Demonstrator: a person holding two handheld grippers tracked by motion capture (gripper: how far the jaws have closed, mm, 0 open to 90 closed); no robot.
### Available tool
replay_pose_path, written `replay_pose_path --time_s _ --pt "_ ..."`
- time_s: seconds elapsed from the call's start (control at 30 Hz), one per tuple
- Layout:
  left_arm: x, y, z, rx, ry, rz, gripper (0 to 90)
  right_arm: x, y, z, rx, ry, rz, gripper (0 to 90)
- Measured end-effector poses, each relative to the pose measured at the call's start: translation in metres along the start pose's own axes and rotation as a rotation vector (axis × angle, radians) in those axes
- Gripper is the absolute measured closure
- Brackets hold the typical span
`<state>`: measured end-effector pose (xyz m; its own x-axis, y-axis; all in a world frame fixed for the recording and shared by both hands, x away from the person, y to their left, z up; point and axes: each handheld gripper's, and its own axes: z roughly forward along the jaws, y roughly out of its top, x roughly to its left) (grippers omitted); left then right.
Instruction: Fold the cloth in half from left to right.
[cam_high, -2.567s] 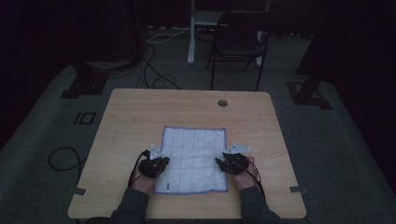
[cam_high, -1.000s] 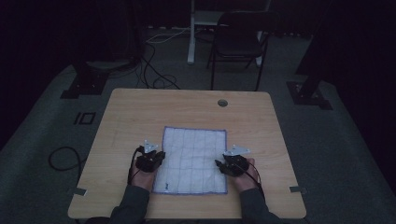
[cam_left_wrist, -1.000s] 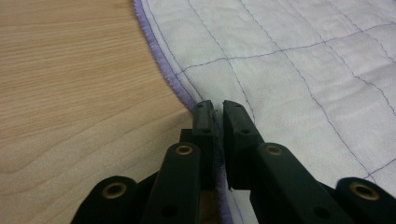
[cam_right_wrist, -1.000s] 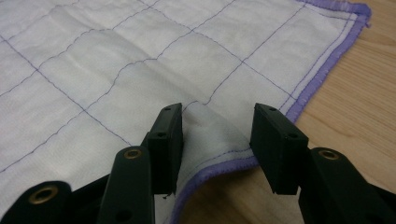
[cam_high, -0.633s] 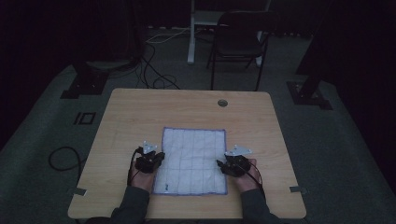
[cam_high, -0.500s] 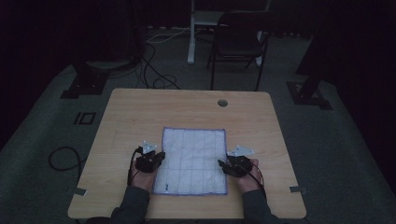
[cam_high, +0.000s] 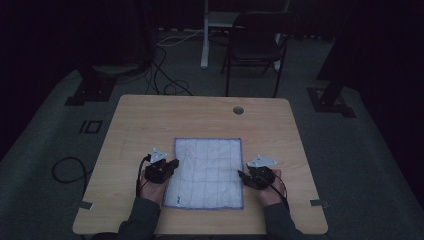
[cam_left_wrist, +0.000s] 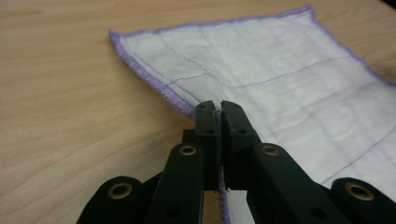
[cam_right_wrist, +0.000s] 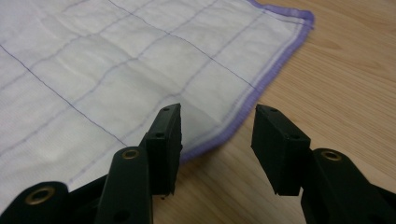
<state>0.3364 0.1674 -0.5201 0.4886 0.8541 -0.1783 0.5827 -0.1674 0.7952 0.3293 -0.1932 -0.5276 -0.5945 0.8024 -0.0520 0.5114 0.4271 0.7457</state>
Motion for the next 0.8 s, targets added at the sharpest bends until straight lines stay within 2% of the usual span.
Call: replay_pose_path --time_s 0.2,0.37,0.43,0.57,0.8 --pt "-0.008 0.01 -0.006 -0.035 -0.052 0.01 87.0 -0.008 -0.009 -0.006 0.005 -0.011 0.022 52.8" --pt "-0.017 0.019 -0.009 -0.051 -0.089 0.022 87.0 -0.008 -0.011 -0.005 0.004 -0.007 0.036 52.8" --pt "-0.02 0.023 -0.008 -0.05 -0.116 0.026 86.9 -0.007 -0.011 -0.004 0.006 -0.005 0.034 52.8" --pt "-0.027 0.028 -0.007 -0.055 -0.14 0.047 86.9 -0.007 -0.012 -0.003 0.005 -0.004 0.041 52.8" --pt "-0.035 0.037 -0.006 -0.068 -0.172 0.048 86.9 -0.007 -0.011 0.0 -0.004 -0.003 0.057 54.4"
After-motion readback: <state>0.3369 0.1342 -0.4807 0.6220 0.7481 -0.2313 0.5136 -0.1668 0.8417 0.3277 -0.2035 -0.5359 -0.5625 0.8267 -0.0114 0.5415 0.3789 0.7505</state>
